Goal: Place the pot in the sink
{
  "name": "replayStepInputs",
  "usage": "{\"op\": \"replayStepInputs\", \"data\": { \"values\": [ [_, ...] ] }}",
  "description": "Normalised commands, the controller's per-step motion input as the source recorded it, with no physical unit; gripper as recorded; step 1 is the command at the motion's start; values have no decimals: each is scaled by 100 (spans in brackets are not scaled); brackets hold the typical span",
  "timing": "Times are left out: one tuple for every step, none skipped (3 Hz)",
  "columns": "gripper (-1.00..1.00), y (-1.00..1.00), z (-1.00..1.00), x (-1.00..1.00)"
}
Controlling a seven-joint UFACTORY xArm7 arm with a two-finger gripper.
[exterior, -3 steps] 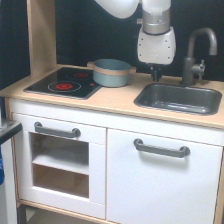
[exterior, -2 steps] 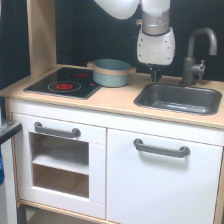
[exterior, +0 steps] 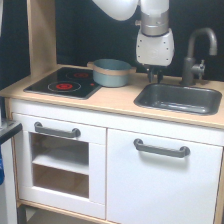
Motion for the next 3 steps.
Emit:
{"op": "replayStepInputs", "data": {
  "values": [
    [100,-7,40,-2],
    [100,-8,52,-20],
    [100,-9,53,-23]
  ]
}}
